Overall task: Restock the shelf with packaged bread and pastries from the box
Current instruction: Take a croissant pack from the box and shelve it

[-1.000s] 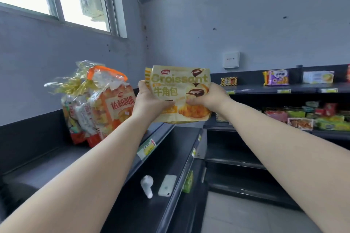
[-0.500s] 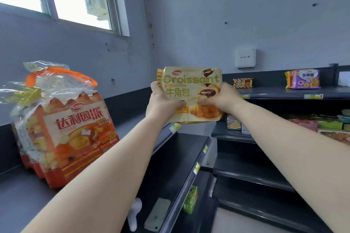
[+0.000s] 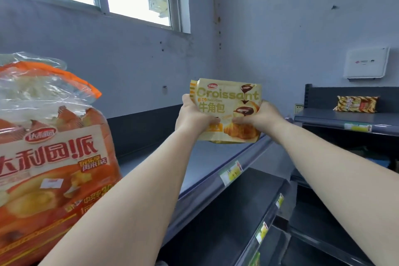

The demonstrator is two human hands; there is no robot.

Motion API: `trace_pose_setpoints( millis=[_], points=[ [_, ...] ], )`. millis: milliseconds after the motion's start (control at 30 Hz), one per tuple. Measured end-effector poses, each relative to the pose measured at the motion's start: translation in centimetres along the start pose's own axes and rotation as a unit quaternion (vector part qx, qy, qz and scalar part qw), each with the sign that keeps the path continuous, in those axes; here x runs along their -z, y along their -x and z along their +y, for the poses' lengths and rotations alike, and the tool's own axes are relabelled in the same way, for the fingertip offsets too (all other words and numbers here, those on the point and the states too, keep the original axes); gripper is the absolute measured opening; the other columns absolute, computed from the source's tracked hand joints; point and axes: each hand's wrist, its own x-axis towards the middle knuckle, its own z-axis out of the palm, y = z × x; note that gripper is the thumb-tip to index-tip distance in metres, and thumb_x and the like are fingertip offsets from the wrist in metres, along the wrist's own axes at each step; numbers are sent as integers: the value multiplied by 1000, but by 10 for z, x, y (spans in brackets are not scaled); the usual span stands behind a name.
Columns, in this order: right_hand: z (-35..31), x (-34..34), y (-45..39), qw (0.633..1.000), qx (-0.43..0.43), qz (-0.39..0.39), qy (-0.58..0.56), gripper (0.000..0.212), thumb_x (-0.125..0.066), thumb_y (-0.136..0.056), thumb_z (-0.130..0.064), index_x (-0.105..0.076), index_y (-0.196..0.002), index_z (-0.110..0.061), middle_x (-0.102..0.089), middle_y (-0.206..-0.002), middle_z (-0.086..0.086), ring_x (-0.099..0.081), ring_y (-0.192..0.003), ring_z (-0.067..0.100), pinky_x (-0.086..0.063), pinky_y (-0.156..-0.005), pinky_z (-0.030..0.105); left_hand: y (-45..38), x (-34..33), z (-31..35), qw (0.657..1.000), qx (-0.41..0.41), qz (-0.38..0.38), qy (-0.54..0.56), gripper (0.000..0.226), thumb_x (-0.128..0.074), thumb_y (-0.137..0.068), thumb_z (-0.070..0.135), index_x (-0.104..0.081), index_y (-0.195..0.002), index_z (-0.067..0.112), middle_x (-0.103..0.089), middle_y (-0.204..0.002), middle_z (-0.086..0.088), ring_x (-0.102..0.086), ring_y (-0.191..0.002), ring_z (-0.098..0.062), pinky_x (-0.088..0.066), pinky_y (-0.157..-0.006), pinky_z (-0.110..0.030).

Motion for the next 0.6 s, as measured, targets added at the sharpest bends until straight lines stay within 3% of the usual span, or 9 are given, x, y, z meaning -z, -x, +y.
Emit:
trace_pose_setpoints(
  millis=[67,167,267,400,533,600],
  points=[
    [4,-17,-29,1000,4,-23,-9,66,-90,-57,-31,-62,-115,-14,-67,-115,4,-63,-108,25,-51,-96,42,-26,0,-10,1000,14,17,-10,65,-83,-66,20,-36,-111,19,-57,-98,4,-60,-94,-20,-54,-86,-43],
    [10,-40,-72,998,9,-52,-30,85,-90,-37,-42,-63,-113,-15,-68,-111,2,-64,-104,24,-52,-94,41,-60,-1,-24,998,28,44,-31,65,-83,-66,21,-36,-110,19,-54,-93,8,-59,-94,-20,-53,-86,-42],
    [20,-63,-110,994,12,-107,-33,78,-91,-41,-36,-63,-112,-16,-69,-108,1,-65,-100,22,-53,-93,41,-84,-1,-43,994,58,65,-60,64,-82,-67,24,-35,-110,17,-53,-93,7,-58,-95,-21,-53,-87,-42],
    [30,-98,-157,981,45,-189,-11,90,-83,-25,-47,-65,-108,-20,-70,-105,-2,-66,-98,19,-54,-91,40,-106,1,-73,987,94,92,-92,62,-80,-70,27,-34,-110,17,-51,-96,7,-55,-92,-17,-51,-83,-37],
    [39,-135,-194,962,81,-262,3,78,-86,-34,-44,-66,-105,-19,-71,-102,-3,-67,-95,17,-54,-90,38,-118,-1,-95,974,137,143,-108,61,-77,-74,27,-31,-112,16,-49,-102,5,-51,-94,-15,-49,-83,-34],
    [45,-154,-210,951,97,-294,18,88,-84,-30,-51,-63,-109,-20,-69,-104,-4,-66,-96,15,-55,-89,36,-123,-4,-103,964,166,170,-122,60,-76,-75,26,-28,-109,17,-50,-107,2,-52,-96,-16,-49,-84,-34]
  ],
)
